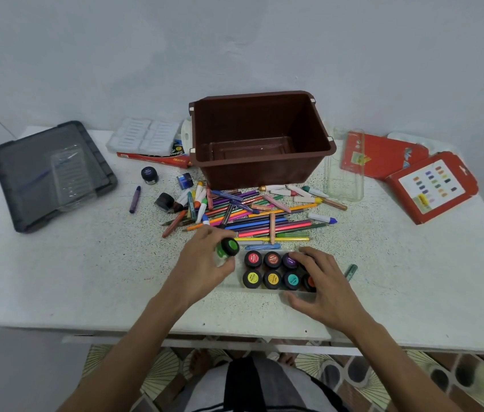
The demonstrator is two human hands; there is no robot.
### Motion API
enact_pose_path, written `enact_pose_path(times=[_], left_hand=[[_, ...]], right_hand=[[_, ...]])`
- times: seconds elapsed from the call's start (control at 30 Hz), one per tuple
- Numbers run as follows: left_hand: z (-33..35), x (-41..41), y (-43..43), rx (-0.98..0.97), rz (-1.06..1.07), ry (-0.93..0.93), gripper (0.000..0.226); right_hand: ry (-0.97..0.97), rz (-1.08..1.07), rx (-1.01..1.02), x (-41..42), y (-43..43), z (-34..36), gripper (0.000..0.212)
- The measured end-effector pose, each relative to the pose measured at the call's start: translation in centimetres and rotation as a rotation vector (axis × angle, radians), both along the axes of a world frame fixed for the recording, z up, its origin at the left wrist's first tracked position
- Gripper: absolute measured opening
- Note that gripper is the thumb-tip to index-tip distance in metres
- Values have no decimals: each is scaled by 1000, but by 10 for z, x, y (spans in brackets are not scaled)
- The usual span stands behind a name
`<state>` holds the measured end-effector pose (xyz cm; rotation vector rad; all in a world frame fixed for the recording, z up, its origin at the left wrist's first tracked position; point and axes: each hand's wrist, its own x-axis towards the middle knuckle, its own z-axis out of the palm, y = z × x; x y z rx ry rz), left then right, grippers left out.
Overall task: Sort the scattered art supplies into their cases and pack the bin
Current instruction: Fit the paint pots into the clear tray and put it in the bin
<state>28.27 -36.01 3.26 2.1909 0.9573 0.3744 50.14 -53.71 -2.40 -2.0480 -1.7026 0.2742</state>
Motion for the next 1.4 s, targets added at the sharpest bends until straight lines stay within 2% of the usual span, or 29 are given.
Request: enact_pose_path(times=[0.1,0.3,0.47,0.63,0.8,0.93,1.1,1.2,1.4], left_hand=[[-8,-2,-2,59,-85,55,40],[-24,-2,-7,117,-90,47,40],[-31,-2,-13,245,-109,54,34],[-40,-5,-8,392,-90,86,40],[-34,-7,5,357,1,1,34],[-33,-6,28,433,109,-62,25],[-31,-5,70,447,357,-1,24],[-32,-8,91,400,475,83,30],[-35,-15,115,324,469,265,36]], right_hand=[[5,-1,-3,0,0,0,74],[9,-10,1,-1,0,1,73],[12,-10,-4,-1,0,2,73],[16,-12,-12,-1,0,2,73],[2,3,-48,1,0,6,75],[-122,40,-64,0,6,16,80],[-211,100,-22,-12,20,22,77],[-253,129,-28,-14,27,20,78],[-309,140,-49,-15,30,18,77]])
